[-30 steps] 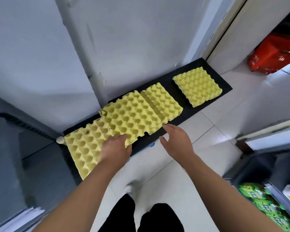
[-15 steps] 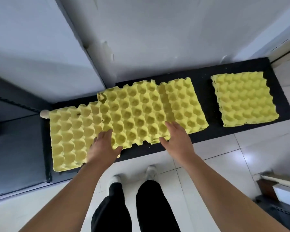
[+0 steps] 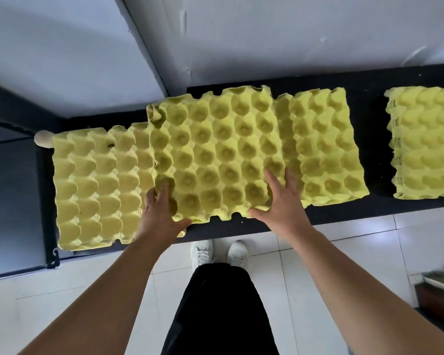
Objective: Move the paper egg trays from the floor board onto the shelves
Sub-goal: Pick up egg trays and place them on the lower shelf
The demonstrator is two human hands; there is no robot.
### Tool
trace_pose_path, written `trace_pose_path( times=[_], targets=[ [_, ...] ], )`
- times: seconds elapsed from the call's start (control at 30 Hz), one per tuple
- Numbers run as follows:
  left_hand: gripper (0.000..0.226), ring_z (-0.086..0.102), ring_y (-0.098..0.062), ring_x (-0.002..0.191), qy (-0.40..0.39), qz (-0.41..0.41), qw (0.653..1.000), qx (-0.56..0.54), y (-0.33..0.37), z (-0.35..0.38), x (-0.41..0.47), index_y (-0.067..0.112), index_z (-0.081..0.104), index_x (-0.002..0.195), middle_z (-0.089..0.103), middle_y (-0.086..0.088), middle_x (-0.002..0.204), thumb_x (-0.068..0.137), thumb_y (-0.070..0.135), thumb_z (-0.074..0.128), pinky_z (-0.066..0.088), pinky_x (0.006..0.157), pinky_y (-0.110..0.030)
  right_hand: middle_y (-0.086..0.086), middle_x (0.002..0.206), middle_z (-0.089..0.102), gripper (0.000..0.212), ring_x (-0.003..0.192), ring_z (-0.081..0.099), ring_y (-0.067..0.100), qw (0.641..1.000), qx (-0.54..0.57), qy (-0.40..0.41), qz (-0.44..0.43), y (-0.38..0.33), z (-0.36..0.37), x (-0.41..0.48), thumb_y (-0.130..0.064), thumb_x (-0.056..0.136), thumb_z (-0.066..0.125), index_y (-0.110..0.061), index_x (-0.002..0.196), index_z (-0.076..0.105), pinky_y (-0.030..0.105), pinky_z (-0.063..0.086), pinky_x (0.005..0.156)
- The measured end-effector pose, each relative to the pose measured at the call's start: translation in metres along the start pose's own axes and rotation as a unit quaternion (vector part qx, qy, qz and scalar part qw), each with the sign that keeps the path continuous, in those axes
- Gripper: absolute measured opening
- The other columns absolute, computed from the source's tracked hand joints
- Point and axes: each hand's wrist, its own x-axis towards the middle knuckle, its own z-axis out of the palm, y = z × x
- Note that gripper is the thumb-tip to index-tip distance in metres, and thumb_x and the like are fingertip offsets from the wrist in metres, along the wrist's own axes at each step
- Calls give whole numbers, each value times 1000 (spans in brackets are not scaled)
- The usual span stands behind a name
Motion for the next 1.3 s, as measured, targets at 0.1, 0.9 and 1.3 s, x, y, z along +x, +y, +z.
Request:
trace_pose_path(
  times=[0.1, 0.9, 1.3],
  targets=[
    [108, 40, -37, 130, 19, 6, 1000, -12, 2, -1, -2, 31, 12, 150, 18, -9, 152, 68, 30, 83, 43, 99, -50, 12, 156, -5, 97, 144, 3, 31, 1000, 16, 8, 3, -4, -3, -1, -38, 71, 79, -36, 147, 20, 46, 27, 112],
    [97, 41, -27, 131, 226, 100, 959, -143, 30, -125, -239, 29, 23, 148, 22, -2, 153, 70, 34, 81, 41, 104, -45, 0, 156, -2, 93, 145, 5, 21, 988, 63, 69, -125, -97, -154, -188, -40, 68, 76, -42, 145, 24, 44, 24, 115],
    [94, 42, -19, 127, 361, 67, 907, -206, -40, -174, -392, 21, 29, 148, 27, 3, 149, 71, 29, 82, 36, 96, -27, 3, 156, -1, 97, 145, 4, 23, 961, -27, 63, -270, -194, -160, -301, -50, 69, 74, -38, 147, 19, 39, 16, 115]
  ],
)
